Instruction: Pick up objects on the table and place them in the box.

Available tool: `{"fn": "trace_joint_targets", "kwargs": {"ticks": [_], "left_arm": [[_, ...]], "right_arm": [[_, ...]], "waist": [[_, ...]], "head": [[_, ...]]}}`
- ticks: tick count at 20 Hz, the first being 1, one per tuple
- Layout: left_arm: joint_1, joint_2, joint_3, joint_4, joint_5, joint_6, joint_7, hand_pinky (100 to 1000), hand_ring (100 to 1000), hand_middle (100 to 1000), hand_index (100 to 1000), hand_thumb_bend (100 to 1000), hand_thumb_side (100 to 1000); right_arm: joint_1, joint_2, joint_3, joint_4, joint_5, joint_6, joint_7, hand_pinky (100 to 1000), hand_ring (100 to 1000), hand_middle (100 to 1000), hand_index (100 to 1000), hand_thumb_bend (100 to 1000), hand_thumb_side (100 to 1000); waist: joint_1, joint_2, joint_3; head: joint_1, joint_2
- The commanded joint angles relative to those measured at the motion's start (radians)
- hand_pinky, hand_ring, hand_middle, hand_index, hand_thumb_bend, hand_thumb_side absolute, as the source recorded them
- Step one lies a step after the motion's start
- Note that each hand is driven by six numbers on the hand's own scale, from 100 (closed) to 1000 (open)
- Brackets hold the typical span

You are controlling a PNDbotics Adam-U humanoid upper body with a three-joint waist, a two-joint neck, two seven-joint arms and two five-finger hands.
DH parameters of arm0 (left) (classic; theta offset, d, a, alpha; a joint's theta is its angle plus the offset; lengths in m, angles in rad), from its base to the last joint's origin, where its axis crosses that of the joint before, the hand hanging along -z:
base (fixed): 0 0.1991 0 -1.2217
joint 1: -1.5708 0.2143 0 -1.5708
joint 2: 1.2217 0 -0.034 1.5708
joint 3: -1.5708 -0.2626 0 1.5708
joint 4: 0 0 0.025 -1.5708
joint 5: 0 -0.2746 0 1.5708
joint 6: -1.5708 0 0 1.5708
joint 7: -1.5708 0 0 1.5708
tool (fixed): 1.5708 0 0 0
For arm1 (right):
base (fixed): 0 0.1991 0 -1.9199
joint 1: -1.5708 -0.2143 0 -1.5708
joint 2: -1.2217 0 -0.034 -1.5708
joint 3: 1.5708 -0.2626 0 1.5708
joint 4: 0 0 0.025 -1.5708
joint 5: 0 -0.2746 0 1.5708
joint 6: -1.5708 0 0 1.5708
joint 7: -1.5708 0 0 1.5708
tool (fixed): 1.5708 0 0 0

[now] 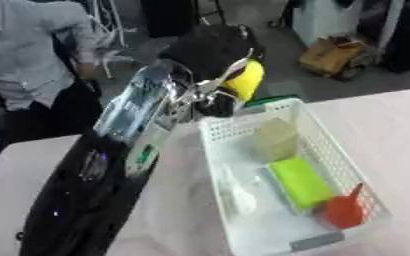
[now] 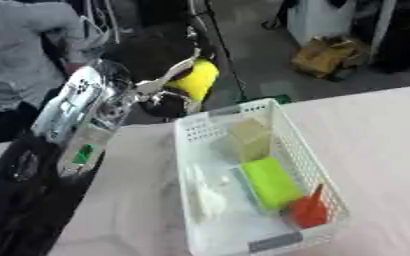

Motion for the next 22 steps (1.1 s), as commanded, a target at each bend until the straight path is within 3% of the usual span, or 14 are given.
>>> {"fn": "trace_joint_targets", "kwargs": {"ticks": [1,8,14,18,19,22], "left_arm": [[-0.022,-0.010,-0.009,0.022,-0.021,-0.012,0.041,100,421,510,667,295,100],[-0.013,-0.037,-0.036,0.105,-0.065,-0.055,0.111,100,430,507,656,316,100],[0.019,-0.063,-0.053,0.163,-0.064,-0.105,0.160,100,424,503,657,251,146],[0.038,-0.079,-0.062,0.177,-0.062,-0.123,0.173,100,440,517,694,224,182],[0.041,-0.082,-0.065,0.182,-0.066,-0.127,0.169,100,514,574,798,187,253],[0.045,-0.089,-0.072,0.193,-0.085,-0.142,0.132,100,547,615,852,164,294]], "right_arm": [[-0.016,-0.012,0.003,-0.017,-0.015,-0.004,0.006,922,875,681,765,100,1000],[-0.025,-0.009,0.005,-0.017,-0.023,-0.006,0.010,922,875,681,765,100,1000],[-0.026,-0.008,0.003,-0.017,-0.023,-0.005,0.009,922,875,680,765,100,1000],[-0.028,-0.008,0.002,-0.017,-0.023,-0.007,0.007,922,875,680,765,100,1000],[-0.028,-0.008,0.002,-0.017,-0.023,-0.007,0.007,922,875,680,764,100,1000],[-0.028,-0.007,0.002,-0.017,-0.023,-0.006,0.006,922,875,680,764,100,1000]], "waist": [[-0.008,-0.014,-0.004],[-0.008,-0.012,-0.019],[-0.009,-0.008,-0.018],[-0.011,-0.006,-0.016],[-0.011,-0.006,-0.016],[-0.010,-0.006,-0.017]], "head": [[0.009,-0.013],[0.015,-0.021],[0.004,-0.034],[-0.004,-0.036],[-0.004,-0.036],[-0.006,-0.035]]}}
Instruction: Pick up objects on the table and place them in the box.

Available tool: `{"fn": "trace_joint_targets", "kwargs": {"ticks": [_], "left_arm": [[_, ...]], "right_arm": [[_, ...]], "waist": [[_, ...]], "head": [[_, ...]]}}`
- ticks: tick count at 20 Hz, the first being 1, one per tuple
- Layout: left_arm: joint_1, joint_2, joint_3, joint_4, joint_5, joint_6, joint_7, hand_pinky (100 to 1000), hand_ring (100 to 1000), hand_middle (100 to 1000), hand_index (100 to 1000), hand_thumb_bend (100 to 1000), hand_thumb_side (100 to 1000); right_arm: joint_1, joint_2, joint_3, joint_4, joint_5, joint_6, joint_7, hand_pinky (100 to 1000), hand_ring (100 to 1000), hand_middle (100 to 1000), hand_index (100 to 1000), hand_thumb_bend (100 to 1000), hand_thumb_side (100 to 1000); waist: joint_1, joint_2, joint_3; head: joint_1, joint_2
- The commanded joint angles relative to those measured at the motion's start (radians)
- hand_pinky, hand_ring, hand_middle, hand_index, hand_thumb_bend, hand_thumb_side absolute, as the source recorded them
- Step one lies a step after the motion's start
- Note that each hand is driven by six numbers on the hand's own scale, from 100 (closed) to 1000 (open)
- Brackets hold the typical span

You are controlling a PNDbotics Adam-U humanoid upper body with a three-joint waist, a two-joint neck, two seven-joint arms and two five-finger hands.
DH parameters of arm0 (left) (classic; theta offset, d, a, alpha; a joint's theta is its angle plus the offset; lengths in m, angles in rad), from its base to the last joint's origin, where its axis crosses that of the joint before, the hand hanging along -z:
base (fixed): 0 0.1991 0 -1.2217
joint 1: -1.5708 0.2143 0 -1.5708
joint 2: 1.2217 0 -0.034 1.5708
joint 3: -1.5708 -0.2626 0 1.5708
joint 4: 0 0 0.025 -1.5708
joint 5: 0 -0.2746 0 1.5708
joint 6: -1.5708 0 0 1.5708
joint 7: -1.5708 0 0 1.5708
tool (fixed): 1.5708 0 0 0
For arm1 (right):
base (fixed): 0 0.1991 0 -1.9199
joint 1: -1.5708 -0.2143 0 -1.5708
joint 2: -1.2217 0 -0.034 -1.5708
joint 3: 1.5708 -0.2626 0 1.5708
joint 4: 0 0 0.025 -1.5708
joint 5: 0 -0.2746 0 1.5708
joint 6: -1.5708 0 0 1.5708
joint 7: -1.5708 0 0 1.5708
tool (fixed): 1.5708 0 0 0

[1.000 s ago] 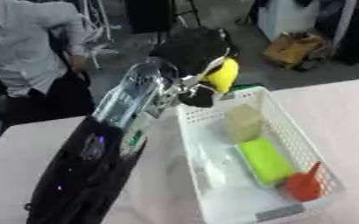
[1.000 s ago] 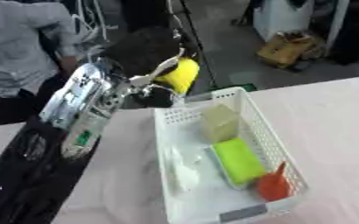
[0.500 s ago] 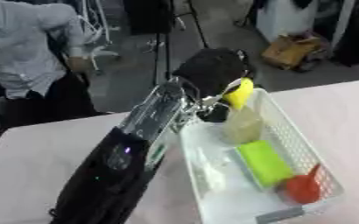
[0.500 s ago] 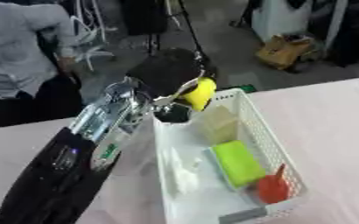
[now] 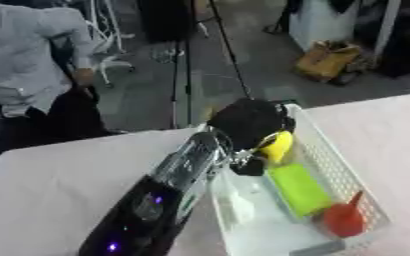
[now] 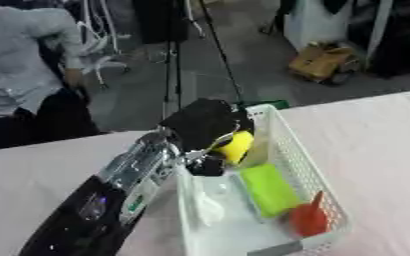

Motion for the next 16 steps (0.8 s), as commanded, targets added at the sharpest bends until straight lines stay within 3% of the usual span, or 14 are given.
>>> {"fn": "trace_joint_targets", "kwargs": {"ticks": [1,2,3,4,5,6,7,16], "left_arm": [[-0.014,-0.001,-0.004,-0.005,-0.016,-0.017,-0.031,356,679,696,924,191,404],[-0.014,-0.002,-0.008,-0.007,-0.015,-0.030,-0.046,356,679,696,924,191,404],[-0.014,-0.002,-0.011,-0.009,-0.011,-0.045,-0.064,649,837,785,1000,243,489],[-0.014,-0.003,-0.013,-0.010,-0.004,-0.065,-0.089,649,837,785,1000,243,489],[-0.015,-0.003,-0.013,-0.014,0.002,-0.081,-0.111,967,993,881,1000,315,634],[-0.015,-0.003,-0.015,-0.016,0.010,-0.102,-0.137,967,993,881,1000,315,634],[-0.015,-0.003,-0.013,-0.021,0.018,-0.117,-0.161,1000,1000,911,1000,353,708],[-0.016,0.003,-0.009,-0.068,0.034,-0.150,-0.227,1000,1000,978,1000,466,737]], "right_arm": [[-0.013,-0.012,-0.002,-0.017,-0.005,-0.001,-0.003,922,875,680,763,100,1000],[-0.013,-0.012,-0.002,-0.017,-0.005,-0.001,-0.003,922,875,680,763,100,1000],[-0.013,-0.012,-0.002,-0.017,-0.005,0.000,-0.003,922,875,679,763,100,1000],[-0.013,-0.012,-0.002,-0.017,-0.005,0.000,-0.003,922,875,679,763,100,1000],[-0.014,-0.012,-0.002,-0.017,-0.005,0.000,-0.003,930,875,679,762,100,1000],[-0.014,-0.012,-0.002,-0.017,-0.005,0.001,-0.003,930,875,679,762,100,1000],[-0.014,-0.013,-0.002,-0.017,-0.005,0.001,-0.004,929,875,679,762,100,1000],[-0.015,-0.014,-0.002,-0.017,-0.006,0.000,-0.007,928,875,679,761,100,1000]], "waist": [[-0.011,-0.017,-0.001],[-0.010,-0.017,-0.001],[-0.010,-0.017,-0.001],[-0.010,-0.017,-0.001],[-0.010,-0.017,-0.001],[-0.009,-0.017,-0.002],[-0.009,-0.018,-0.002],[-0.007,-0.019,-0.005]], "head": [[-0.004,-0.008],[-0.005,-0.008],[-0.006,-0.008],[-0.006,-0.007],[-0.006,-0.007],[-0.007,-0.007],[-0.006,-0.007],[-0.006,-0.005]]}}
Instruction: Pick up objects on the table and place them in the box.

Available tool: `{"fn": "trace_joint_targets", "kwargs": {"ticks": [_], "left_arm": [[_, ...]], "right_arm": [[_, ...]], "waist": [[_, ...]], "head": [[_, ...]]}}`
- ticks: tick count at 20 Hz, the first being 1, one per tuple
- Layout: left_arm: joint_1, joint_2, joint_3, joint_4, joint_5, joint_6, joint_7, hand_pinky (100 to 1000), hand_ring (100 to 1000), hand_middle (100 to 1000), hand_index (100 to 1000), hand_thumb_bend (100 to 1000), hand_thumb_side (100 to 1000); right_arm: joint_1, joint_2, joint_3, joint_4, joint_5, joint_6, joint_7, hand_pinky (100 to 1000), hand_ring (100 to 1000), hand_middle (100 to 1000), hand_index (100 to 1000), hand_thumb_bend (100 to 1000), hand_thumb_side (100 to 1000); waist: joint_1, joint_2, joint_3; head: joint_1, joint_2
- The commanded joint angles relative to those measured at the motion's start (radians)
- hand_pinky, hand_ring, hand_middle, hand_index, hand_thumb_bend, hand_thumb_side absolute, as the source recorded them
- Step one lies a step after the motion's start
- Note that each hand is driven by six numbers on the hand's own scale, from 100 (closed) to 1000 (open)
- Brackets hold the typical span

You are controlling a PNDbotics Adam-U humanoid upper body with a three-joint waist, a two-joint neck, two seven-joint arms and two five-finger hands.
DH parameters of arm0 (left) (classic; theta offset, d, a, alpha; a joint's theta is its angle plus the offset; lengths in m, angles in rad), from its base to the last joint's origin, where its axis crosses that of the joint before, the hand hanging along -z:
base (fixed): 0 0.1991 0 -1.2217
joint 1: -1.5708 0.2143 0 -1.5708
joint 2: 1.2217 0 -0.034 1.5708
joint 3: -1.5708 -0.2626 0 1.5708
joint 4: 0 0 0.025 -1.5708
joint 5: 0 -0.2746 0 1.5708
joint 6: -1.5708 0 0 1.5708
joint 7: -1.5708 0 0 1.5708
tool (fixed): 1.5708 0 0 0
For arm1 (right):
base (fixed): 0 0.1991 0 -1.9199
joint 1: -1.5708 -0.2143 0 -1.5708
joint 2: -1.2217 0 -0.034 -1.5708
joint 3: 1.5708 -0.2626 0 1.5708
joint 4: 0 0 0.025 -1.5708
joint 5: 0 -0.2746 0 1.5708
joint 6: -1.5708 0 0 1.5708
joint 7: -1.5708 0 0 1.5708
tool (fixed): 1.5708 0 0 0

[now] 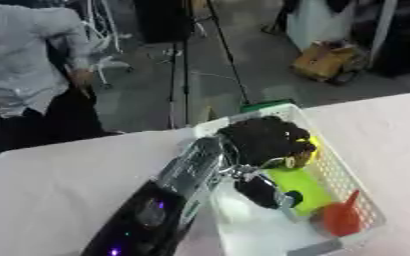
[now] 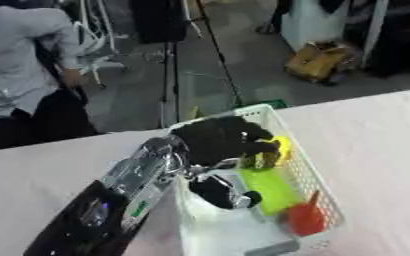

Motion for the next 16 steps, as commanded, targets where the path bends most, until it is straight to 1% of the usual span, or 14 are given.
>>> {"fn": "trace_joint_targets", "kwargs": {"ticks": [1,4,11,12,13,14,15,16], "left_arm": [[-0.019,0.008,0.006,-0.034,-0.002,-0.002,-0.005,1000,1000,973,1000,462,727],[-0.020,0.009,0.007,-0.043,-0.003,-0.003,0.007,1000,1000,963,1000,442,686],[-0.018,0.011,0.007,-0.057,0.000,-0.007,0.036,1000,1000,947,1000,412,652],[-0.016,0.009,0.015,-0.073,0.015,-0.006,0.053,1000,1000,936,1000,286,623],[-0.012,0.014,0.023,-0.102,0.045,-0.004,0.079,1000,1000,936,1000,286,623],[-0.006,0.018,0.038,-0.137,0.087,0.009,0.112,1000,1000,911,1000,207,662],[0.001,0.027,0.046,-0.170,0.132,0.026,0.137,1000,1000,911,1000,207,662],[0.009,0.029,0.064,-0.219,0.204,0.046,0.185,917,916,865,1000,110,825]], "right_arm": [[-0.011,-0.017,-0.002,-0.017,-0.006,-0.002,-0.003,928,875,679,761,100,1000],[-0.011,-0.017,-0.002,-0.017,-0.006,-0.002,-0.004,928,875,679,761,100,1000],[-0.009,-0.017,-0.002,-0.017,-0.006,-0.004,-0.006,927,876,679,760,100,1000],[-0.009,-0.018,-0.002,-0.017,-0.006,-0.006,-0.008,927,876,681,760,100,1000],[-0.008,-0.019,-0.004,-0.017,-0.005,-0.008,-0.010,927,876,681,760,100,1000],[-0.007,-0.021,-0.006,-0.017,-0.004,-0.011,-0.014,926,876,682,760,100,1000],[-0.005,-0.023,-0.007,-0.017,-0.003,-0.014,-0.018,926,876,682,760,100,1000],[-0.004,-0.025,-0.009,-0.017,-0.002,-0.017,-0.022,923,877,685,761,100,1000]], "waist": [[-0.009,-0.019,-0.001],[-0.010,-0.019,-0.002],[-0.013,-0.020,-0.003],[-0.015,-0.021,-0.003],[-0.017,-0.021,-0.001],[-0.019,-0.021,0.002],[-0.020,-0.021,0.004],[-0.023,-0.021,0.010]], "head": [[0.001,-0.005],[0.001,-0.004],[0.001,-0.005],[0.002,-0.007],[0.002,-0.008],[0.000,-0.012],[-0.001,-0.014],[-0.006,-0.018]]}}
